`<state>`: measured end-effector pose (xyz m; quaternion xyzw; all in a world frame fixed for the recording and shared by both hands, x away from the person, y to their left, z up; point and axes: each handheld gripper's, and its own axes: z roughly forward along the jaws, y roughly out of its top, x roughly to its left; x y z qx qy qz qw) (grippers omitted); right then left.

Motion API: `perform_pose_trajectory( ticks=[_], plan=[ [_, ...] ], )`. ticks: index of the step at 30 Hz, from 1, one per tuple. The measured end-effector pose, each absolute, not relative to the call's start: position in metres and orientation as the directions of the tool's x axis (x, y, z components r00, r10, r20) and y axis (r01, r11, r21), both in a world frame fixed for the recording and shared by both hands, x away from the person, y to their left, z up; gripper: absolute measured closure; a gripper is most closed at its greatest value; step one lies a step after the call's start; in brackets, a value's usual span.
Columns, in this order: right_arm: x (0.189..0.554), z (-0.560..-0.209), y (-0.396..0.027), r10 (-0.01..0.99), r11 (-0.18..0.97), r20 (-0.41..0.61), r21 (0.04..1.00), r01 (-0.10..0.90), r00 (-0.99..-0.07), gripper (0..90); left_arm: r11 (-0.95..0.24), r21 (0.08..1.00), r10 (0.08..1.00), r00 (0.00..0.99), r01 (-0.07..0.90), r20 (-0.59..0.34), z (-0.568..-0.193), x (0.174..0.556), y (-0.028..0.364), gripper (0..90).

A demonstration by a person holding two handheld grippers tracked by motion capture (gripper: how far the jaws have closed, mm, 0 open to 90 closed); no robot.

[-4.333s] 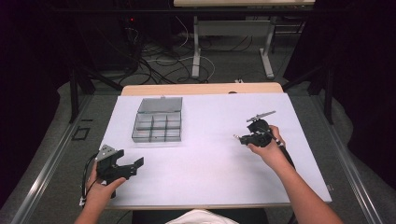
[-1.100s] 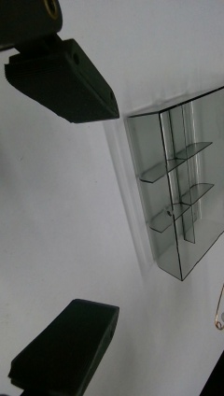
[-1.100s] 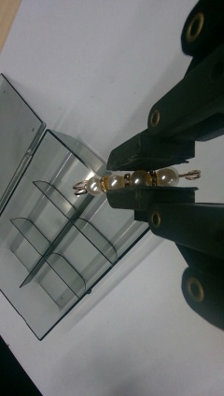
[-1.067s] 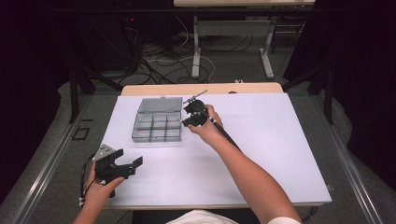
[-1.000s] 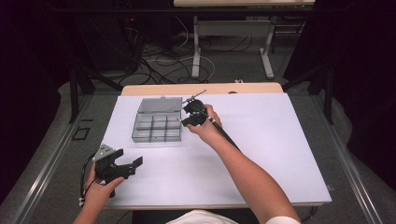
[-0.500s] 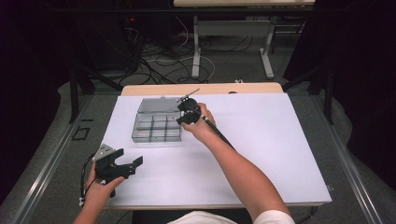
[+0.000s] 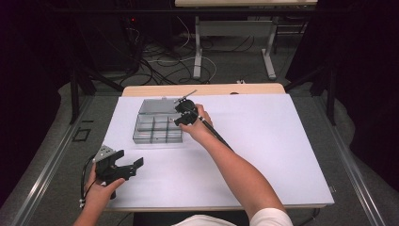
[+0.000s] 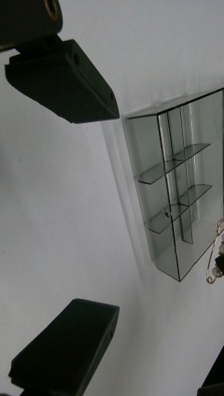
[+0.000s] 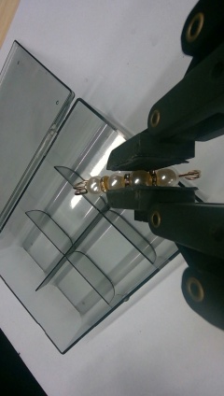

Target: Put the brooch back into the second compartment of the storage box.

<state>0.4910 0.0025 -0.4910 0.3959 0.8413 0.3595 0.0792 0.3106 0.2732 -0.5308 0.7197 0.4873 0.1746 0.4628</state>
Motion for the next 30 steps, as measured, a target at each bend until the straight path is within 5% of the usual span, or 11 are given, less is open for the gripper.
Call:
perform_pose_trajectory(
  ticks=[30],
  plan=[
    [0.503, -0.5, 0.025, 0.703, 0.418, 0.163, 0.694, 0.587, -0.693, 80.9, -0.098, 0.835, 0.862, 0.465, 0.541, -0.2, -0.531, 0.31, 0.273, 6.8]
  ],
)
